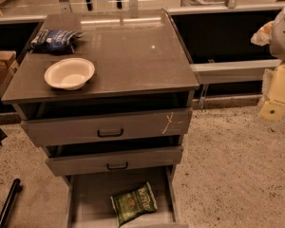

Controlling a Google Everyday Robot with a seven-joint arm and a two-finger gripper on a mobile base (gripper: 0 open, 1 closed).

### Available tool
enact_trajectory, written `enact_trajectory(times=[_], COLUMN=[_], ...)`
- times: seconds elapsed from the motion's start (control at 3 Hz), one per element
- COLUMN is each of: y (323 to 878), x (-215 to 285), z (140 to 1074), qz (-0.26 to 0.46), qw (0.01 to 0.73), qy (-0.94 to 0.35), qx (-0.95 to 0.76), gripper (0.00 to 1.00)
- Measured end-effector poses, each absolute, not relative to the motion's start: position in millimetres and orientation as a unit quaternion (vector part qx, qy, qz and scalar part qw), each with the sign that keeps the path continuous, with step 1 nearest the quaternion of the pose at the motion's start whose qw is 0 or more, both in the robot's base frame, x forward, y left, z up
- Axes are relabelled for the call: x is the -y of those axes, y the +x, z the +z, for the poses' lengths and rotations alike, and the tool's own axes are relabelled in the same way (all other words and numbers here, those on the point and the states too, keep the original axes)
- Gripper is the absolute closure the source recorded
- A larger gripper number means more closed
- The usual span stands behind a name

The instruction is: Pick green jalapeno chip bag from bottom drawer and place on counter

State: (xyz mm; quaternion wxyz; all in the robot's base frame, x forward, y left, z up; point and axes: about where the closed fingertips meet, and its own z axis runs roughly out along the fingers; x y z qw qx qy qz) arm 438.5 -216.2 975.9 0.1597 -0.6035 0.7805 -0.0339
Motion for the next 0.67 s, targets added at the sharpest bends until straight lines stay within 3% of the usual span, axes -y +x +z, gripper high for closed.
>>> enact_trajectory(times=[0.67], y=[437.4], x=[206.3], z=[939.4], qz=[-0.011], qw=[0.159], qy=[-0.605], qx=[-0.78], gripper=[0.0])
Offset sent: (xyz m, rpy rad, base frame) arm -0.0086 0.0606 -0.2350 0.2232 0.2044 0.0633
